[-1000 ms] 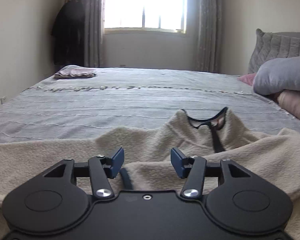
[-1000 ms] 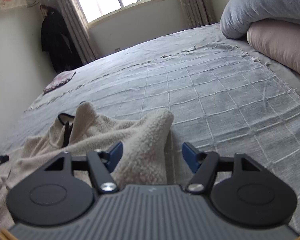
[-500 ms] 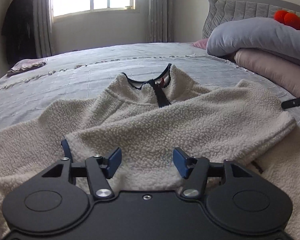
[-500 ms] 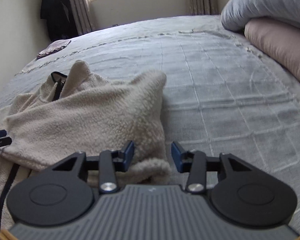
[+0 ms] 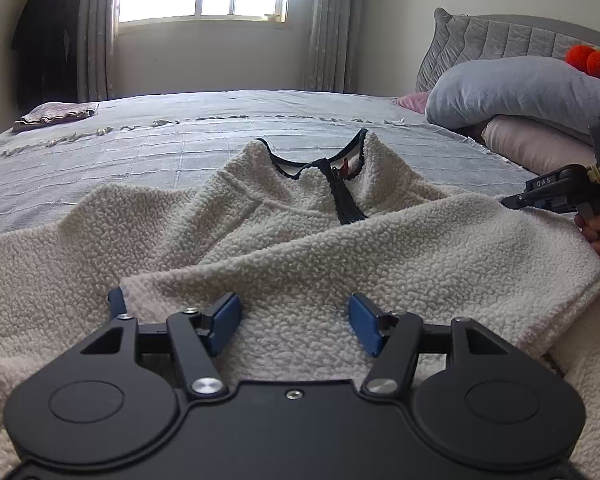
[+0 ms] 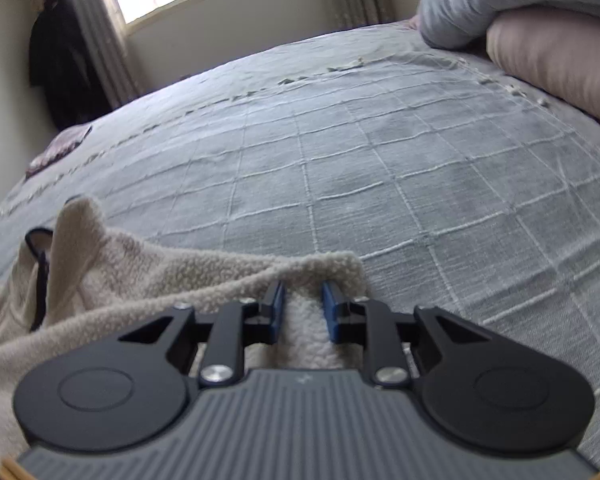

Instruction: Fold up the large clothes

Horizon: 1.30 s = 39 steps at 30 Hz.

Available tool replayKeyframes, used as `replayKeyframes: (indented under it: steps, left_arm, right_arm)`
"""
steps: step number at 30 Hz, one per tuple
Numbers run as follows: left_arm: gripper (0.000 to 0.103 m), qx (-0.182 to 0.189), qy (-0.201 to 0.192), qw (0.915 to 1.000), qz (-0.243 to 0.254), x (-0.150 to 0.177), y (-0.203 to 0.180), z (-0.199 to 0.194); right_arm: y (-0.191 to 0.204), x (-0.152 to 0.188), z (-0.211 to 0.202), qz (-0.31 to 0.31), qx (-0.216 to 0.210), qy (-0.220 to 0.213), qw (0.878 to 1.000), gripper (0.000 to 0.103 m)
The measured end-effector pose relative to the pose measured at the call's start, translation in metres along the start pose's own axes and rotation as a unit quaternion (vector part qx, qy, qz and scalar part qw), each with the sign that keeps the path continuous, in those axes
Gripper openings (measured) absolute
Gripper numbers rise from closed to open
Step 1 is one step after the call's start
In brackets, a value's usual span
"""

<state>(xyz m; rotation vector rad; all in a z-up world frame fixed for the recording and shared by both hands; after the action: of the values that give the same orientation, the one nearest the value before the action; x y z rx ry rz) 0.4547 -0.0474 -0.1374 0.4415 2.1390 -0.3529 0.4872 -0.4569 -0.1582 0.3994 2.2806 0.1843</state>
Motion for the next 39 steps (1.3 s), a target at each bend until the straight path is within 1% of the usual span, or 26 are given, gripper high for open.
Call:
replayKeyframes:
  steps: [2,3,5,6,8,10,11,12,13,14,16,17,18,19,20,21,22,24,25,26,27,29,30,33,36,39]
  left_arm:
    - [0.060,-0.005,-0.002,1.0000,-0.003,-0.003,0.001,-0.008]
    - [0.060,-0.006,-0.006,1.0000,-0.005,-0.004,0.002,-0.015]
    - [0.060,0.001,-0.012,0.9999,-0.009,-0.003,0.003,-0.028]
    - [0.060,0.000,-0.014,0.9999,-0.010,-0.002,0.005,-0.035]
    - [0.060,0.000,-0.015,0.9998,-0.013,0.004,0.011,-0.045]
    - [0.060,0.002,0.004,0.9998,-0.019,0.017,0.016,-0.044]
    - [0.060,0.005,0.015,0.9995,-0.026,0.024,0.019,-0.040]
    - [0.060,0.012,0.011,0.9993,-0.033,0.026,0.021,-0.040]
    - [0.060,0.014,0.012,0.9989,-0.043,0.024,0.023,-0.043]
    - [0.060,0.010,0.014,0.9982,-0.057,0.021,0.025,-0.048]
    - [0.061,-0.002,0.002,0.9976,-0.070,0.011,0.030,-0.068]
    - [0.070,-0.011,-0.009,0.9978,-0.065,0.007,0.033,-0.081]
    - [0.082,-0.027,-0.019,0.9976,-0.061,0.005,0.040,-0.094]
    - [0.086,-0.046,-0.026,0.9967,-0.061,0.004,0.049,-0.107]
    - [0.091,-0.061,-0.028,0.9956,-0.064,0.005,0.061,-0.118]
    - [0.092,-0.073,-0.026,0.9945,-0.070,0.007,0.072,-0.128]
    - [0.092,-0.086,-0.022,0.9928,-0.081,0.010,0.086,-0.136]
    - [0.095,-0.122,-0.014,0.9862,-0.111,0.018,0.123,-0.152]
    - [0.096,-0.145,-0.012,0.9816,-0.124,0.023,0.141,-0.160]
    - [0.097,-0.171,-0.010,0.9757,-0.137,0.028,0.161,-0.168]
    - [0.097,-0.195,-0.006,0.9693,-0.150,0.032,0.179,-0.174]
    - [0.098,-0.247,0.001,0.9511,-0.185,0.042,0.219,-0.189]
    - [0.098,-0.266,0.001,0.9428,-0.200,0.046,0.236,-0.196]
    - [0.098,-0.290,0.002,0.9247,-0.246,0.058,0.280,-0.207]
    - [0.098,-0.295,0.007,0.9062,-0.303,0.072,0.317,-0.207]
    - [0.097,-0.295,0.003,0.8870,-0.355,0.084,0.347,-0.201]
  right_arm:
    - [0.007,-0.001,-0.012,-0.024,0.026,-0.012,0.999,0.020]
    - [0.013,-0.001,-0.023,-0.036,0.031,-0.022,0.999,0.024]
    - [0.030,0.002,-0.050,-0.063,0.011,-0.048,0.997,0.025]
    - [0.037,0.006,-0.064,-0.076,-0.001,-0.058,0.995,0.027]
    - [0.049,0.020,-0.086,-0.094,-0.022,-0.068,0.993,0.028]
    - [0.058,0.038,-0.098,-0.100,-0.047,-0.059,0.992,0.028]
    - [0.059,0.049,-0.098,-0.100,-0.051,-0.045,0.993,0.028]
    - [0.056,0.060,-0.092,-0.100,-0.049,-0.027,0.993,0.029]
    - [0.050,0.074,-0.077,-0.106,-0.037,0.003,0.994,0.028]
    - [0.047,0.079,-0.070,-0.109,-0.040,0.004,0.993,0.028]
    - [0.046,0.074,-0.075,-0.081,-0.043,0.002,0.996,0.030]
    - [0.048,0.070,-0.080,-0.069,-0.040,0.008,0.997,0.033]
    - [0.052,0.067,-0.086,-0.068,-0.039,0.011,0.997,0.044]
    - [0.056,0.068,-0.094,-0.073,-0.041,0.007,0.996,0.054]
    - [0.060,0.068,-0.103,-0.080,-0.040,0.002,0.996,0.058]
    - [0.063,0.070,-0.111,-0.086,-0.038,-0.002,0.996,0.063]
    - [0.066,0.072,-0.120,-0.090,-0.037,-0.005,0.995,0.064]
    - [0.071,0.079,-0.133,-0.089,-0.038,-0.005,0.995,0.073]
    - [0.075,0.083,-0.140,-0.089,-0.042,-0.005,0.995,0.079]
    - [0.079,0.087,-0.146,-0.089,-0.046,-0.006,0.995,0.081]
    - [0.082,0.090,-0.151,-0.088,-0.052,-0.009,0.995,0.084]
    - [0.089,0.095,-0.159,-0.084,-0.068,-0.015,0.994,0.088]
    - [0.092,0.098,-0.160,-0.085,-0.075,-0.015,0.993,0.089]
    - [0.100,0.102,-0.159,-0.095,-0.076,-0.004,0.993,0.090]
    - [0.104,0.101,-0.158,-0.088,-0.087,-0.008,0.992,0.093]
    - [0.104,0.104,-0.152,-0.085,-0.088,0.002,0.992,0.093]
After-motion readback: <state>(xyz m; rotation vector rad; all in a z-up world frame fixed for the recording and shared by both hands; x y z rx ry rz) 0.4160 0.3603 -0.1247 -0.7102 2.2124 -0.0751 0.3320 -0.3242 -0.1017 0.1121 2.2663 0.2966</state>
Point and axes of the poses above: each gripper's, at about its wrist camera, not at the fingertips, and z roughly the way its jaws point, y to its left, x to its underside, the point moved 10 cm from there along z, roughly the way its jaws point, and after that the axes turned 3 degrees about y, right-handed, at the moved point
